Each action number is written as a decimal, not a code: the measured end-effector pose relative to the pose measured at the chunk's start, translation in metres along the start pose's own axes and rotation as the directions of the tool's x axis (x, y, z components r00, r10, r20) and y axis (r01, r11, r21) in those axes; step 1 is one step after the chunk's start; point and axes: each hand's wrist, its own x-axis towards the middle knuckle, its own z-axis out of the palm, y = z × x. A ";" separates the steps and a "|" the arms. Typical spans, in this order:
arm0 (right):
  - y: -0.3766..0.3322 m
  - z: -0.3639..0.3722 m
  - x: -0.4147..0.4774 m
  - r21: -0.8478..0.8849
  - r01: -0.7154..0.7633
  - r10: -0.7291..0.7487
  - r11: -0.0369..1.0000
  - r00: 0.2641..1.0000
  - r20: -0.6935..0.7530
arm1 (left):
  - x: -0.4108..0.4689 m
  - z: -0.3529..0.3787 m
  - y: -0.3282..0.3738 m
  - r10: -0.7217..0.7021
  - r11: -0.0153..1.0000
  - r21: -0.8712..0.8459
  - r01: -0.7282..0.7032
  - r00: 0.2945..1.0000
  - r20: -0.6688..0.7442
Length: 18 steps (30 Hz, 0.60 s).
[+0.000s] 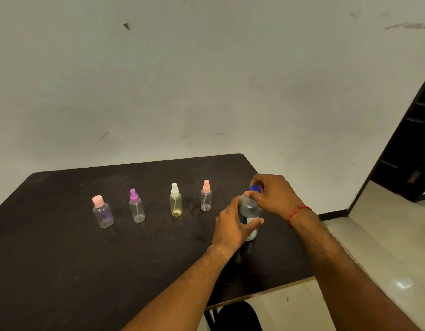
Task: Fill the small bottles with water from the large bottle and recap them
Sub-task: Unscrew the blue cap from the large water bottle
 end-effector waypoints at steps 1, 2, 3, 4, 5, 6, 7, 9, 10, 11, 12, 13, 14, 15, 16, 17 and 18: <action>0.000 0.000 0.000 0.009 0.027 -0.027 1.000 0.999 0.020 | 0.000 -0.001 0.000 0.003 1.000 -0.005 -0.003 1.000 0.000; 0.000 0.000 0.000 0.019 0.055 -0.056 0.998 0.997 0.046 | 0.000 -0.001 0.001 0.006 1.000 -0.007 -0.006 1.000 0.000; 0.001 -0.001 -0.002 0.045 0.075 -0.078 0.996 0.995 0.069 | 0.000 -0.001 0.001 0.007 1.000 -0.009 -0.007 1.000 -0.001; 0.001 -0.002 -0.003 0.078 0.085 -0.092 0.993 0.992 0.086 | 0.000 -0.001 0.001 0.006 1.000 -0.009 -0.006 1.000 -0.002; 0.002 -0.002 -0.004 0.113 0.091 -0.101 0.989 0.991 0.088 | 0.000 -0.001 0.001 0.004 1.000 -0.008 -0.004 1.000 -0.003; 0.002 -0.001 -0.005 0.128 0.094 -0.104 0.987 0.992 0.075 | 0.000 -0.001 0.000 0.003 1.000 -0.004 -0.003 1.000 -0.002; 0.003 0.000 -0.005 0.127 0.089 -0.096 0.988 0.994 0.051 | 0.000 -0.001 0.000 0.003 1.000 -0.001 -0.003 1.000 0.000; 0.004 0.003 -0.003 0.080 0.050 -0.051 0.996 0.999 0.003 | 0.000 -0.001 0.001 0.004 1.000 0.004 -0.005 1.000 0.000; 0.004 0.002 -0.003 0.048 0.033 -0.032 0.998 0.999 -0.014 | 0.000 -0.001 0.001 0.003 1.000 0.009 -0.003 1.000 -0.001; 0.003 0.002 -0.003 0.030 0.026 -0.026 0.999 0.999 -0.022 | -0.001 -0.002 0.001 0.002 1.000 0.014 -0.002 1.000 -0.003; 0.003 0.002 -0.003 0.025 0.033 -0.033 0.999 0.999 -0.022 | -0.001 -0.002 0.002 0.001 1.000 0.017 -0.001 1.000 -0.003; 0.004 0.001 -0.004 0.031 0.050 -0.049 0.998 0.999 -0.020 | -0.001 -0.003 0.002 0.003 1.000 0.016 -0.003 1.000 -0.003; 0.005 0.000 -0.005 0.045 0.071 -0.070 0.996 0.997 -0.019 | -0.001 -0.003 0.002 0.006 1.000 0.015 -0.006 1.000 -0.003; 0.006 -0.001 -0.006 0.068 0.085 -0.084 0.994 0.996 -0.026 | -0.001 -0.003 0.002 0.008 1.000 0.014 -0.008 1.000 -0.004; 0.009 -0.002 -0.008 0.099 0.091 -0.087 0.991 0.995 -0.043 | -0.001 -0.003 0.002 0.008 1.000 0.015 -0.008 1.000 -0.004; 0.012 -0.003 -0.010 0.134 0.087 -0.078 0.987 0.994 -0.072 | -0.001 -0.003 0.003 0.008 1.000 0.017 -0.008 1.000 -0.004; 0.015 -0.004 -0.014 0.167 0.080 -0.063 0.983 0.992 -0.107 | -0.001 -0.003 0.003 0.006 1.000 0.017 -0.006 1.000 -0.003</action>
